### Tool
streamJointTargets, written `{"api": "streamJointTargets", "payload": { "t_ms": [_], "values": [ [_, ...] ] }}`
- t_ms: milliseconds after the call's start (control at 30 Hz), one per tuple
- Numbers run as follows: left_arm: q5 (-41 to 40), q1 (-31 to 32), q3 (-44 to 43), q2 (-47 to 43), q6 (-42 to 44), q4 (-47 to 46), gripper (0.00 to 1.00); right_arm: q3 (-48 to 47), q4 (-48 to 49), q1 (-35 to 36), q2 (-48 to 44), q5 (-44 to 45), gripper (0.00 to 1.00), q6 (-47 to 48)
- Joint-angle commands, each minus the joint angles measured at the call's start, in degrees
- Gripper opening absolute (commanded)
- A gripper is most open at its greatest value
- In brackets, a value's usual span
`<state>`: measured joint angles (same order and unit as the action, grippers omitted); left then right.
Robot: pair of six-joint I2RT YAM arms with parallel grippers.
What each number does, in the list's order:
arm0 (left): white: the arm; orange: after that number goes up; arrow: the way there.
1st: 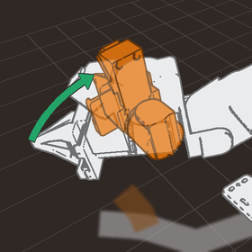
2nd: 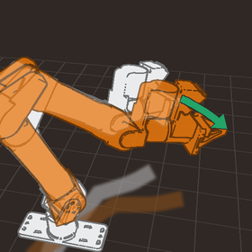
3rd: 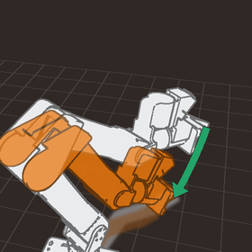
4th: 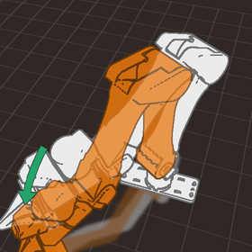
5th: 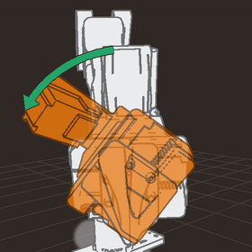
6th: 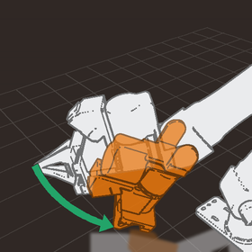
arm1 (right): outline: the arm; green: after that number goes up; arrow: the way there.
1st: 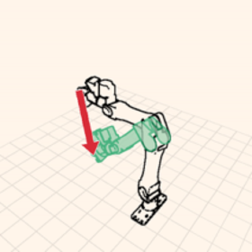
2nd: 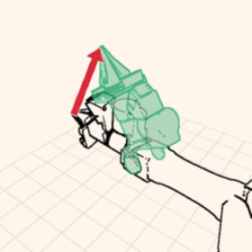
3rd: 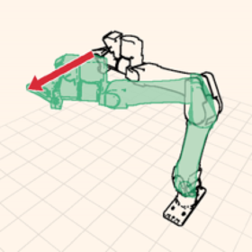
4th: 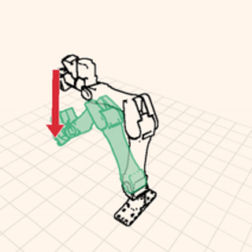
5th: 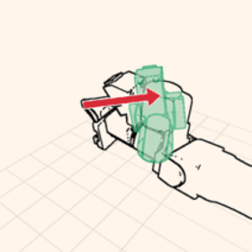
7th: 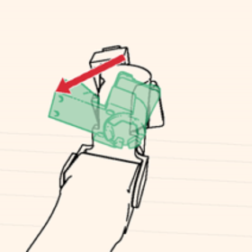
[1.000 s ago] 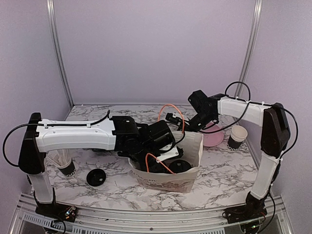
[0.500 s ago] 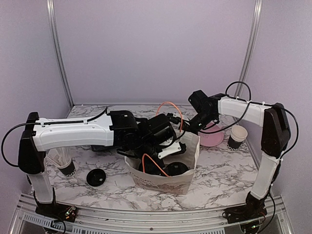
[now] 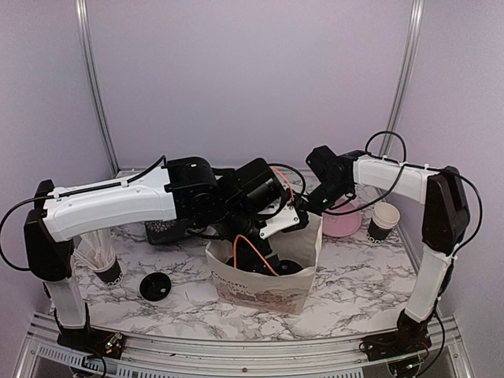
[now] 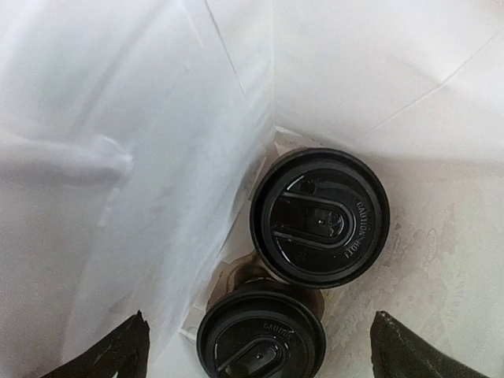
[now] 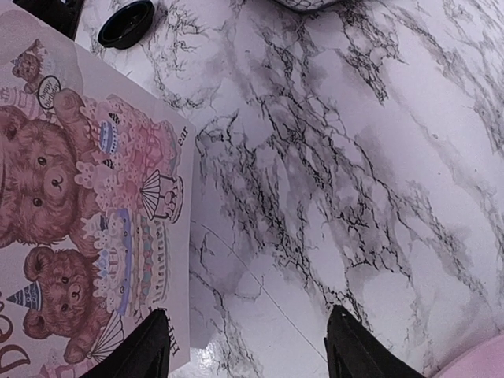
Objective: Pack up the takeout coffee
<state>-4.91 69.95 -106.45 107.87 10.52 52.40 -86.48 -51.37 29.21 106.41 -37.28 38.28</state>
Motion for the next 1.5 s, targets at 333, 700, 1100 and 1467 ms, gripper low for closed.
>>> {"api": "streamJointTargets", "payload": {
  "t_ms": [333,700,1100,1467],
  "values": [
    [-5.4,-2.5,-13.5,0.9,4.7,1.3,0.99,-9.7,-3.6,-5.7,-2.3,-0.4,0.66,-0.6],
    [-13.1,-3.0,-18.9,-2.7,5.6,-3.4,0.99,-10.4,-3.9,-6.5,-5.4,0.9,0.66,-1.9],
    [-38.0,-3.8,-3.2,-23.3,-16.6,-1.1,0.93,-4.2,3.9,-14.5,-18.5,3.5,0.68,-6.5],
    [-39.4,-5.1,18.9,-41.8,-54.6,21.2,0.56,17.5,25.0,-20.7,-27.4,1.4,0.72,-9.9]
  ]
}}
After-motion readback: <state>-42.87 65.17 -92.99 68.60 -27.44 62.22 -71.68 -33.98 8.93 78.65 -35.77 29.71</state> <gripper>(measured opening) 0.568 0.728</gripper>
